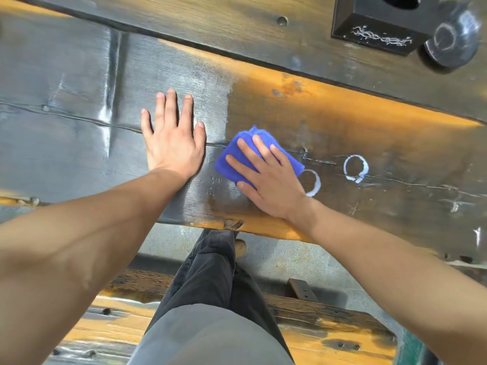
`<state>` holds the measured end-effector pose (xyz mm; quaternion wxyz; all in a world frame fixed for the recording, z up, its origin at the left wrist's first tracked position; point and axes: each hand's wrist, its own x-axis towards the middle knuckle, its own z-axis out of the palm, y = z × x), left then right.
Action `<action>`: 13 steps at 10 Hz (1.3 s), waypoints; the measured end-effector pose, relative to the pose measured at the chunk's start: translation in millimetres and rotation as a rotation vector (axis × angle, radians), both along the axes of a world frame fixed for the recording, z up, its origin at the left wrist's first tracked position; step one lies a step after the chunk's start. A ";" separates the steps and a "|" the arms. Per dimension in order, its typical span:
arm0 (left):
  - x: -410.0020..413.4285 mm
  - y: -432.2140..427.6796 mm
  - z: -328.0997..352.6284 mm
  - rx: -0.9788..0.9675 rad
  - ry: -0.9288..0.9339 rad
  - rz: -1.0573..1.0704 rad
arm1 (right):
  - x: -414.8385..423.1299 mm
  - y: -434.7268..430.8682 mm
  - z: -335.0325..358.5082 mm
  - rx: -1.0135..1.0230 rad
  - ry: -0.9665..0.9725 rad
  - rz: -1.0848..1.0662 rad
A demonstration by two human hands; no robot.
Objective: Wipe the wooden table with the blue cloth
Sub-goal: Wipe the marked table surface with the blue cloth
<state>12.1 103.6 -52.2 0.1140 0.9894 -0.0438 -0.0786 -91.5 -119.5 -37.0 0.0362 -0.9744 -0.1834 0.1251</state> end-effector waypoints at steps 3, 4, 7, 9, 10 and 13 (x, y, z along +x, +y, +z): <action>-0.3 1.2 -0.7 -0.015 -0.010 -0.003 | -67.1 18.6 -2.3 0.115 0.034 -0.057; -0.4 0.9 -0.5 -0.018 -0.009 -0.003 | -82.3 21.1 -3.9 0.196 0.056 -0.087; -2.3 -0.1 3.4 -0.031 -0.012 0.002 | -126.7 15.3 10.7 0.563 0.396 -0.287; -3.3 -0.2 4.8 -0.034 -0.019 0.009 | -109.0 -17.3 67.0 1.090 0.721 -0.812; -3.3 -0.7 5.1 -0.035 -0.016 0.013 | -75.7 -50.5 78.4 1.144 0.463 -0.915; -2.1 -1.0 6.1 0.010 0.003 0.014 | 74.8 -131.0 24.0 0.283 0.136 -0.432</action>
